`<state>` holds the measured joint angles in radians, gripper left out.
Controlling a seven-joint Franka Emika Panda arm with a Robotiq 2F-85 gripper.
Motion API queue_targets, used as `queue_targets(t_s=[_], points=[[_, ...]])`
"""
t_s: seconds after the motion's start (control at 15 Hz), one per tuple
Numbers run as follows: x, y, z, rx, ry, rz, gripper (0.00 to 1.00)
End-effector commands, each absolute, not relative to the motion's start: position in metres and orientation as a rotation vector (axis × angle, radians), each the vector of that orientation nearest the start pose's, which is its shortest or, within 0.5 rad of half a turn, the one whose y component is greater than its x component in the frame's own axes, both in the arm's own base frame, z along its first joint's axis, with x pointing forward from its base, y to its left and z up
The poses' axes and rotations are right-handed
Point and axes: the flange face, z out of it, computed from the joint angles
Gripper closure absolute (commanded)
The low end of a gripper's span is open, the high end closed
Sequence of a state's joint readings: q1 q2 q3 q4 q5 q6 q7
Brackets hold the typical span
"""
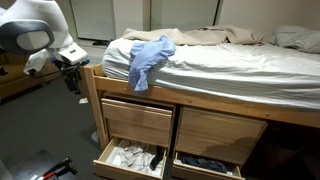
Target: Open the topmost drawer on the left
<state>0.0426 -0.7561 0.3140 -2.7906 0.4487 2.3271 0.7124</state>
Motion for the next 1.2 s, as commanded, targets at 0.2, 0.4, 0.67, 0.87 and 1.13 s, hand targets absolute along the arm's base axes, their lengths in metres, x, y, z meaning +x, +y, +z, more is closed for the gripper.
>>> queue_targets(t_s=[0.2, 0.4, 0.67, 0.87, 1.13], points=[[0.372, 0.157, 0.323, -2.686, 0.934, -0.057, 0.0], [0.363, 0.154, 0.325, -2.71, 0.949, -0.073, 0.0], [0.366, 0.15, 0.316, -2.642, 1.062, -0.177, 0.0], [0.375, 0.161, 0.299, -2.554, 1.103, -0.341, 0.0], [0.388, 0.182, 0.276, -2.506, 1.066, -0.477, 0.0]])
